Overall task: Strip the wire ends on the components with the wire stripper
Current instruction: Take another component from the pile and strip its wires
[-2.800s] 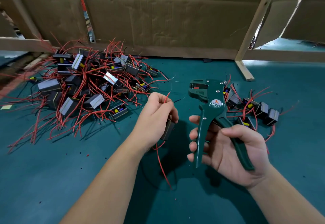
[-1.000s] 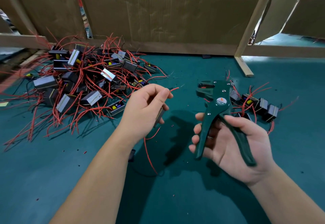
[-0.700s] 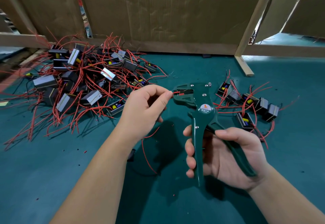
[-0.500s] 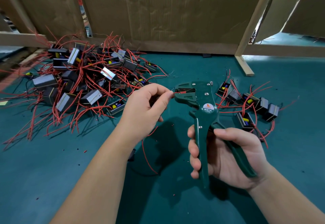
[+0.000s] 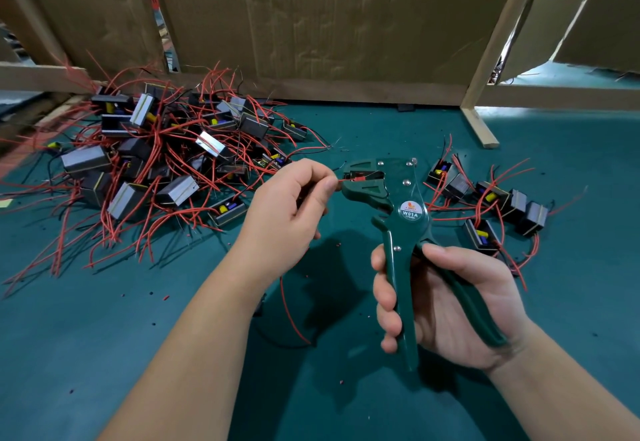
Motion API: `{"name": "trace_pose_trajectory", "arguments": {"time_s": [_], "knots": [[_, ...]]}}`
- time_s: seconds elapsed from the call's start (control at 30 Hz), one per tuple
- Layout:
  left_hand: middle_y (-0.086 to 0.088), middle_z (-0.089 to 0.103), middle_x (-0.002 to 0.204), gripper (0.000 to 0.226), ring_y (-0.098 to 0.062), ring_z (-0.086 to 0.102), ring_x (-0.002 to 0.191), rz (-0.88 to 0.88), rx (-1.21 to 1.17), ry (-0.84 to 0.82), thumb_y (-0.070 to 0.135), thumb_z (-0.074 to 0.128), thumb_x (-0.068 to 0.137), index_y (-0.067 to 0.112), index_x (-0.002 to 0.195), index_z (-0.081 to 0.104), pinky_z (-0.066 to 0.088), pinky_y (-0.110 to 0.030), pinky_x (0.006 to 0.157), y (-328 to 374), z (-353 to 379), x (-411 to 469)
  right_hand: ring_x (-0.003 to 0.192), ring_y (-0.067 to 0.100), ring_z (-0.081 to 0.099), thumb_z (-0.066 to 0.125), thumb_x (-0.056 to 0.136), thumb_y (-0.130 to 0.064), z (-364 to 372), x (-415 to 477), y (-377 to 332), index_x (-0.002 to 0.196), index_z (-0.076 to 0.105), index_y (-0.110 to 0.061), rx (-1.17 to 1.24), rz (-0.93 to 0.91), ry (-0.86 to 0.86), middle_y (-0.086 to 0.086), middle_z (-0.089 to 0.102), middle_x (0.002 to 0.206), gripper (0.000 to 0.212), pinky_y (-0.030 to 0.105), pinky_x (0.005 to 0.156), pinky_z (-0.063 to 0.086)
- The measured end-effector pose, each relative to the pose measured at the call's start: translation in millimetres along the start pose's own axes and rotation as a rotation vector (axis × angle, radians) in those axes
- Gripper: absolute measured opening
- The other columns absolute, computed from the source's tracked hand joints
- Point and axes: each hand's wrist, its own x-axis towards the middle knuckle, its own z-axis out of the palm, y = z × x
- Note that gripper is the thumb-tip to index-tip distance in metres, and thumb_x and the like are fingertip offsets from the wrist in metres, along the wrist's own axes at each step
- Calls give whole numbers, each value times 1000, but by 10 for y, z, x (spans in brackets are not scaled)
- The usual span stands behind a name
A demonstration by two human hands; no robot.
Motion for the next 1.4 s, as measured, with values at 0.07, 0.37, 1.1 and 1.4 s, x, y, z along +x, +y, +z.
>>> {"name": "trace_pose_trajectory", "arguments": {"time_s": [0.07,0.37,1.1,1.4], "knots": [[-11,55,74,19,-7,47,52,13,17,-6,13,49,98,25,84,54,48,-21,50,-8,-3,2,74,34,64,71,79,-26,-2,-7,-3,106,64,2,7,5,-6,22,62,85,39,48,71,56],[3,53,71,13,-13,55,68,19,94,3,24,38,102,31,98,49,52,-38,61,-96,48,-18,48,24,55,76,68,-39,82,88,135,78,65,-9,-86,-90,363,12,55,63,34,33,46,49],[-11,49,119,43,-32,40,112,-276,594,283,-3,44,84,14,124,44,29,-39,96,-222,-12,39,72,35,63,68,63,-2,39,166,111,103,60,-4,-193,-549,541,11,66,93,41,53,71,56],[-18,43,125,62,-37,46,109,-506,993,244,-5,56,74,15,129,36,23,-45,100,-319,-129,-25,80,34,65,64,82,-6,-52,110,85,96,64,-18,-465,-674,887,20,56,103,19,56,74,53]]}}
